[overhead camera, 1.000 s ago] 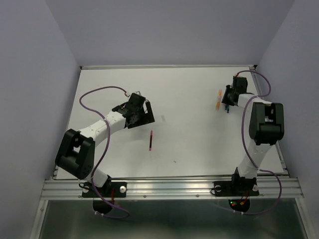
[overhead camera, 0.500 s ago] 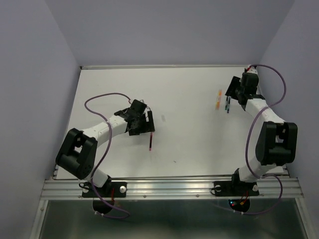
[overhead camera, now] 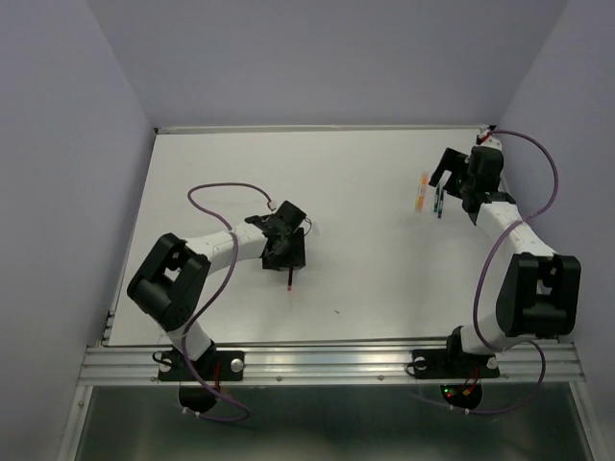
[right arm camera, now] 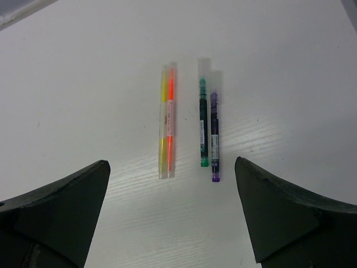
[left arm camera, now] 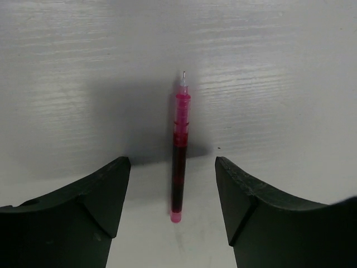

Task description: Insert the pens into the pen caps

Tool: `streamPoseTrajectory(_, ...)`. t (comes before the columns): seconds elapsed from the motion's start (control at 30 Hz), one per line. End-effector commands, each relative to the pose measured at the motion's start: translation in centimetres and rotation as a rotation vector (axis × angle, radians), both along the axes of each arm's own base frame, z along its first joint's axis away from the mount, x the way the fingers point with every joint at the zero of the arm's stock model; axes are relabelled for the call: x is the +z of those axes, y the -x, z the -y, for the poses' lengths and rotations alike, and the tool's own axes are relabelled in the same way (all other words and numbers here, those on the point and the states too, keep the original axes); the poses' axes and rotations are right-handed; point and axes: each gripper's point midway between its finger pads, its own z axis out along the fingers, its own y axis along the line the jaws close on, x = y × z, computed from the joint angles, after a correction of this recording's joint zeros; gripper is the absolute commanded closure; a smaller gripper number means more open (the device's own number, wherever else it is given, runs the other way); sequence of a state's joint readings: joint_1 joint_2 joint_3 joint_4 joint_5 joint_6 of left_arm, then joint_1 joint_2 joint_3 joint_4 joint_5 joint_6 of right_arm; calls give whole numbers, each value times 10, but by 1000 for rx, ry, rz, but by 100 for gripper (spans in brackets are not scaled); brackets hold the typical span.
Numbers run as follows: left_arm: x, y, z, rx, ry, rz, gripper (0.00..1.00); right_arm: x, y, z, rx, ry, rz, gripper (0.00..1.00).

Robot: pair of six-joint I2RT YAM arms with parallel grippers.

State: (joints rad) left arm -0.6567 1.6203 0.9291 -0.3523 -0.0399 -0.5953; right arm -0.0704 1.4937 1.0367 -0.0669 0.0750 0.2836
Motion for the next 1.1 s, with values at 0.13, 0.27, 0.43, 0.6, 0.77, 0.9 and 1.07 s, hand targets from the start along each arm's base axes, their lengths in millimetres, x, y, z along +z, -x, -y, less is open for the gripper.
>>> streamPoseTrajectory(0.13, -13, 11, -10, 58, -127, -40, 49, 25, -3, 1, -12, 9, 88, 0)
streamPoseTrajectory(0.27, -13, 16, -18, 79, -185, -31, 57, 28, -3, 0, -8, 9, 94, 0)
streamPoseTrajectory(0.43, -18, 19, -14, 60, -218, -29, 85, 41, -7, -16, 105, 5, 147, 0)
streamPoseTrajectory(0.6, -5, 8, -15, 53, -232, 18, 100, 45, -7, -62, 351, -6, 179, 0)
streamPoseTrajectory(0.77, 58, -26, -25, 101, -203, 185, 100, 20, -2, -167, 633, 63, 115, 0)
streamPoseTrajectory(0.9, 91, -42, -40, 147, -152, 248, 100, -6, 6, -240, 778, 70, 59, 0)
streamPoseTrajectory(1.07, 127, -54, -74, 241, -106, 337, 100, -43, 12, -293, 758, 119, -40, 0)
